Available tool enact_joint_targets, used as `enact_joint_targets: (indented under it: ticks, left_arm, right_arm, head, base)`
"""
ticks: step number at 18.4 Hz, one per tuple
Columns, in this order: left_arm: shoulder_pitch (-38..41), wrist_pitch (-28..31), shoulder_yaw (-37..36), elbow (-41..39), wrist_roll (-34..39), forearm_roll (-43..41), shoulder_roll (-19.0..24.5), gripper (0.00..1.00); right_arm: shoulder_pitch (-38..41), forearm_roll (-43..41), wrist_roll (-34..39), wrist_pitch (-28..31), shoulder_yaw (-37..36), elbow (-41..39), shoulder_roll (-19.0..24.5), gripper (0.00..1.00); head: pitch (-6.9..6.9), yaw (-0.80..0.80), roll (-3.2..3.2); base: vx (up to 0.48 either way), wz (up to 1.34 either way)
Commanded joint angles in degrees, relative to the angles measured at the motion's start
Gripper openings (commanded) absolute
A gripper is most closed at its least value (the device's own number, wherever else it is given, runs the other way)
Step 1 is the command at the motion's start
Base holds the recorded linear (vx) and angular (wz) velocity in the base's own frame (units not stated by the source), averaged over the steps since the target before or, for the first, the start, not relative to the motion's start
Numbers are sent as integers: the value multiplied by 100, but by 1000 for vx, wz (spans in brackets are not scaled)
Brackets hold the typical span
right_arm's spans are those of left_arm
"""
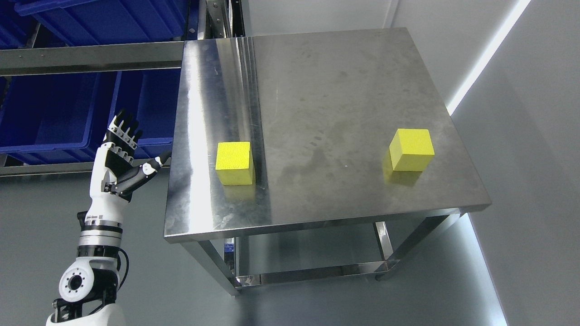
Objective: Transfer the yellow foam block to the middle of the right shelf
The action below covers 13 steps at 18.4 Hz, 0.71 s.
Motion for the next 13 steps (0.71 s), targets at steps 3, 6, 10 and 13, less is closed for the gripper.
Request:
enact_joint_targets:
  ticks: [3,6,10,13]
  left_arm:
    - [-86,-322,-232,4,-959,0,237,99]
    - [-244,-473,-539,4,-1770,0,272,97]
    - [-727,-280,-1075,292,-1815,-472,317,97]
    - [-1000,-8,-1277,539,-1833,-1009,273,97]
  right_arm:
    - [-18,0,3,-1,0,-100,-100,100]
    - [-18,0,3,-1,0,-100,-100,100]
    - [-9,-9,3,-1,0,-100,-100,100]
    - [-9,-9,3,-1,0,-100,-100,100]
  head:
    - [0,0,0]
    - [0,0,0]
    - [0,0,0]
    - [0,0,0]
  base:
    - [0,0]
    - [0,0]
    - [0,0]
    - [0,0]
